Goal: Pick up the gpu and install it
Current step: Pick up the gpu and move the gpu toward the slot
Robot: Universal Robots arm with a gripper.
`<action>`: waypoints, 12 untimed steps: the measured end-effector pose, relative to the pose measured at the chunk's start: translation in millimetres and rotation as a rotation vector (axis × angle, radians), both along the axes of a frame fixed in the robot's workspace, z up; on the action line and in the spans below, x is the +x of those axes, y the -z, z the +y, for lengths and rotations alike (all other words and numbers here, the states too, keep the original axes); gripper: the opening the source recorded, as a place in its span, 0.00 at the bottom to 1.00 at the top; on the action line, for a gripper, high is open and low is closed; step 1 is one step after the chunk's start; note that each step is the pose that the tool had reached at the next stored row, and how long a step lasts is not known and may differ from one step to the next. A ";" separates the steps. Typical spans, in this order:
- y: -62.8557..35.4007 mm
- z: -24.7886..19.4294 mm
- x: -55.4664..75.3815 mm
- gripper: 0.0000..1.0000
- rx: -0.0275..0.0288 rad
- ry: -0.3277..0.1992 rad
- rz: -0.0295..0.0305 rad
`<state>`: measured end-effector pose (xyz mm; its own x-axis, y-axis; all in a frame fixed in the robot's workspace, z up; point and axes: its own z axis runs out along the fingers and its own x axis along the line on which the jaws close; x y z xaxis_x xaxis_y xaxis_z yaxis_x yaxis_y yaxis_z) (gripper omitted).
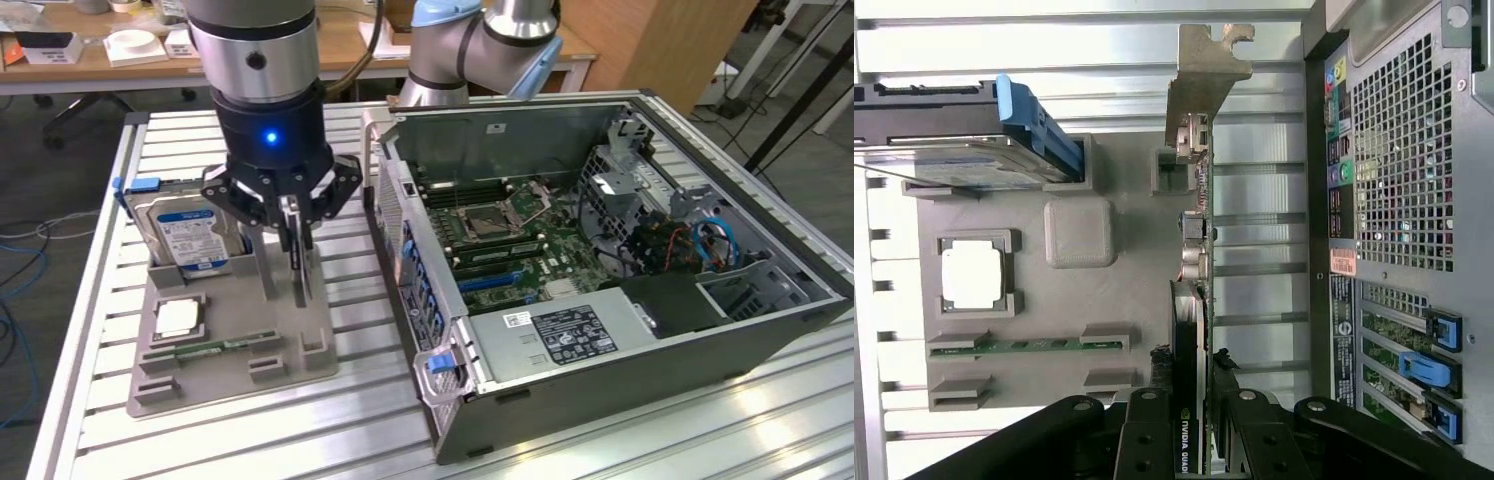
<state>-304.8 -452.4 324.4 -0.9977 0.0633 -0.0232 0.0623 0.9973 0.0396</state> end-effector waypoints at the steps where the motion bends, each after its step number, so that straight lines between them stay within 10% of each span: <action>1: -0.6 0.0 0.0 0.26 0.0000 0.000 0.0000; 12: -7.6 0.0 0.0 0.26 0.0000 0.000 0.0001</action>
